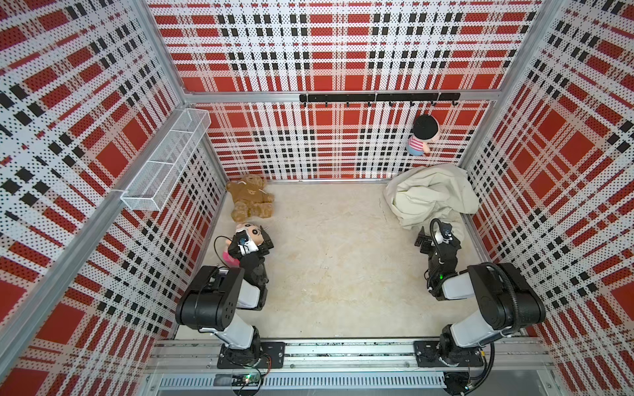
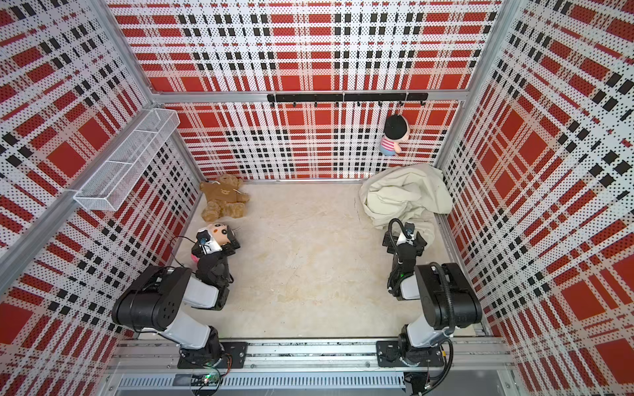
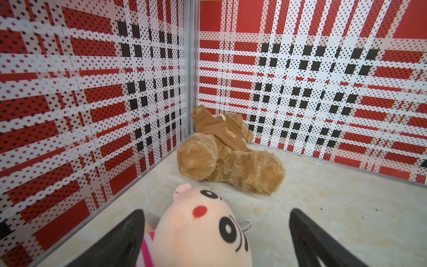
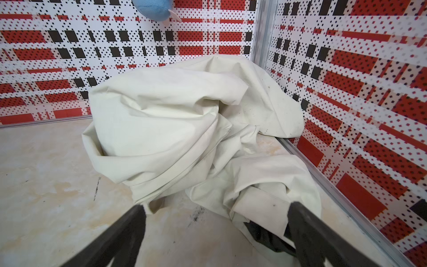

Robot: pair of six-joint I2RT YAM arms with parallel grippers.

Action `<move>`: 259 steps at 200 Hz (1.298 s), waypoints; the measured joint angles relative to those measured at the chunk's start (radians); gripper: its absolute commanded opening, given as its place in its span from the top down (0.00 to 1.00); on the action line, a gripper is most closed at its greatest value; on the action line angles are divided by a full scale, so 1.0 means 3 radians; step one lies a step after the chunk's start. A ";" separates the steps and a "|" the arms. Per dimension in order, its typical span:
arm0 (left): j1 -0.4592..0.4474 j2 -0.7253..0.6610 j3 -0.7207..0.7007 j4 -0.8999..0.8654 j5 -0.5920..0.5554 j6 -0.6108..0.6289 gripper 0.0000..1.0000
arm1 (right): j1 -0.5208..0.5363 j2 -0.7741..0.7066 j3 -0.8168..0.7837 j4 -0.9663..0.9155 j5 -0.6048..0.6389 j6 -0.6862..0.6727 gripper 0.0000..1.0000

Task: Unzip the jacket
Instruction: Flatten out the jacket at the center of the board.

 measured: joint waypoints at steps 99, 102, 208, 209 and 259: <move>0.0170 0.0000 0.0009 -0.0028 0.0389 -0.0120 0.02 | 0.0000 0.0000 0.0000 -0.0001 -0.0003 0.0000 0.00; 0.0170 0.0000 0.0010 -0.0028 0.0392 -0.0121 0.02 | 0.0000 0.0000 0.0000 -0.0001 -0.0003 0.0000 0.00; 0.0003 0.0000 0.0037 -0.0117 0.0202 -0.0019 0.01 | 0.0010 0.0000 -0.0009 0.0011 0.0003 -0.0006 0.00; 0.0000 0.0000 0.0037 -0.0116 0.0202 -0.0017 0.02 | 0.0015 0.0000 -0.0011 0.0017 0.0010 -0.0005 0.00; -0.0655 -0.0303 -0.0149 0.0036 -0.0670 0.0371 0.02 | 0.1010 -0.0838 -0.0354 0.0135 0.1068 -0.0470 0.00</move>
